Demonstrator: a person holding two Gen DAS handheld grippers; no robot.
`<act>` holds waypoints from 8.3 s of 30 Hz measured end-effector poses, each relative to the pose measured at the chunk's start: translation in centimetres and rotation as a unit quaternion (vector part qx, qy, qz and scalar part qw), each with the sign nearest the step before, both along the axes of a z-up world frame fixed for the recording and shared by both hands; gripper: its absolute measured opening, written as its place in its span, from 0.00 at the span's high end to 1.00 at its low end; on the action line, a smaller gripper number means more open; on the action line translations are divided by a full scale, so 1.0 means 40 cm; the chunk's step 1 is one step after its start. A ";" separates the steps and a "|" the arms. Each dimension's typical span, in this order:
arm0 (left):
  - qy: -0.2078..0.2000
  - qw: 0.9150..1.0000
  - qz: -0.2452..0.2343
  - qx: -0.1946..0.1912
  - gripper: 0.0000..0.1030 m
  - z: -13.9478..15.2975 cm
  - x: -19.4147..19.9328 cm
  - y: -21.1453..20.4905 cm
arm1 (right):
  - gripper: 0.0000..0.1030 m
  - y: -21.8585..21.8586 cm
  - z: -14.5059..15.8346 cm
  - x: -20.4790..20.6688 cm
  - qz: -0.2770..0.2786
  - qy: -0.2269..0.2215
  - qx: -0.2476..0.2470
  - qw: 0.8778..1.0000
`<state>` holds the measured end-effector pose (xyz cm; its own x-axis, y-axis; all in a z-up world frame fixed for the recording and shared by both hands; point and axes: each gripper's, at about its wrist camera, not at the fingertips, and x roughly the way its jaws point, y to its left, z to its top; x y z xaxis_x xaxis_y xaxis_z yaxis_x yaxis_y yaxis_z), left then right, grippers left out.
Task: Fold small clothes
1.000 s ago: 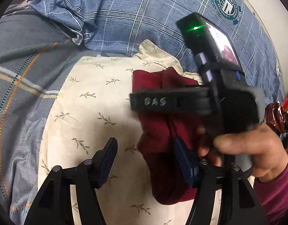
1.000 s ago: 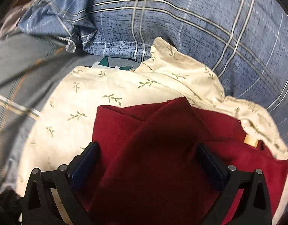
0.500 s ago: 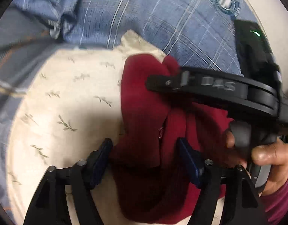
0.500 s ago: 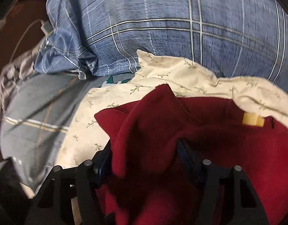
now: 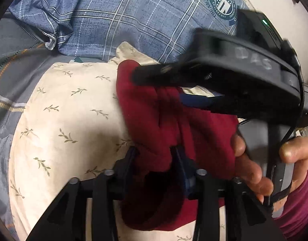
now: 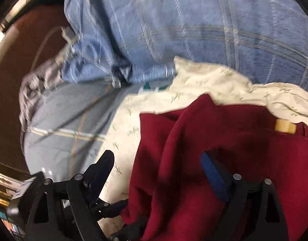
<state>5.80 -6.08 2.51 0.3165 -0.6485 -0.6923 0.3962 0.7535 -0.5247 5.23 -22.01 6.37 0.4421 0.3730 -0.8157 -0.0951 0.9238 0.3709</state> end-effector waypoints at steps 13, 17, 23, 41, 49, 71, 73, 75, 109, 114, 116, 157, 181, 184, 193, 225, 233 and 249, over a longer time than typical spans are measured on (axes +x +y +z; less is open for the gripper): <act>0.021 0.998 -0.021 -0.048 0.22 0.018 -0.027 0.042 | 0.12 -0.027 -0.064 0.048 -0.007 0.044 0.204 0.978; 0.012 1.000 -0.001 -0.009 0.22 -0.005 -0.004 0.037 | 0.12 -0.029 -0.060 0.052 -0.001 0.045 0.201 0.979; 0.025 0.999 0.033 0.014 0.28 -0.037 0.033 0.011 | 0.13 -0.078 -0.011 0.019 -0.013 0.032 0.146 0.989; -0.166 0.984 -0.022 0.053 0.77 0.082 -0.162 -0.082 | 0.16 0.009 -0.015 0.007 0.019 0.045 -0.107 0.993; -0.197 0.978 0.005 0.069 0.16 0.121 -0.193 -0.050 | 0.76 -0.130 0.003 -0.065 -0.024 -0.008 -0.035 0.999; -0.162 0.977 -0.141 0.011 0.83 0.215 -0.341 -0.472 | 0.79 -0.590 0.097 -0.340 -0.145 -0.081 -0.005 0.986; -0.155 0.975 -0.156 0.011 0.83 0.202 -0.337 -0.521 | 0.79 -0.649 0.065 -0.360 -0.171 -0.072 0.001 0.983; -0.143 0.975 -0.168 0.017 0.83 0.182 -0.343 -0.570 | 0.79 -0.690 0.027 -0.367 -0.202 -0.060 -0.010 0.977; -0.113 0.981 -0.140 0.066 0.26 0.148 -0.342 -0.420 | 0.86 -0.610 -0.062 -0.616 -0.242 -0.103 -0.007 0.965; -0.112 0.983 -0.134 0.060 0.26 0.160 -0.317 -0.430 | 0.86 -0.582 -0.057 -0.640 -0.240 -0.112 -0.036 0.964; -0.114 0.984 -0.126 0.055 0.26 0.161 -0.309 -0.429 | 0.86 -0.586 -0.063 -0.638 -0.240 -0.108 -0.035 0.964; -0.103 0.985 -0.068 0.121 0.22 0.094 -0.237 -0.491 | 0.38 -0.612 -0.038 -0.599 -0.286 -0.122 -0.019 0.950; 0.013 0.990 -0.141 0.009 0.16 -0.003 -0.027 -0.525 | 0.34 -0.692 -0.131 -0.463 -0.234 -0.124 0.078 0.961; -0.003 0.990 -0.139 0.016 0.33 0.019 -0.040 -0.523 | 0.49 -0.664 -0.102 -0.479 -0.234 -0.131 0.055 0.962; -0.030 0.989 -0.144 0.015 0.44 0.151 -0.179 -0.388 | 0.58 -0.528 0.011 -0.568 -0.176 -0.141 0.101 0.969; -0.149 0.976 0.039 0.155 0.31 0.218 -0.606 -0.186 | 1.00 -0.281 -0.077 -0.780 -0.150 -0.137 -0.124 0.971; -0.181 0.970 0.061 0.151 0.31 0.257 -0.670 -0.172 | 0.56 -0.257 -0.008 -0.844 -0.175 -0.184 -0.094 0.963; -0.184 0.970 0.067 0.146 0.29 0.281 -0.671 -0.153 | 0.26 -0.246 0.010 -0.847 -0.215 -0.191 -0.105 0.952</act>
<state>-21.03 -12.20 13.74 0.6448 -0.3776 -0.6645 0.4046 0.9063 -0.1223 -28.64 -31.85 6.77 0.7965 -0.0630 -0.6014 0.2178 0.9577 0.1882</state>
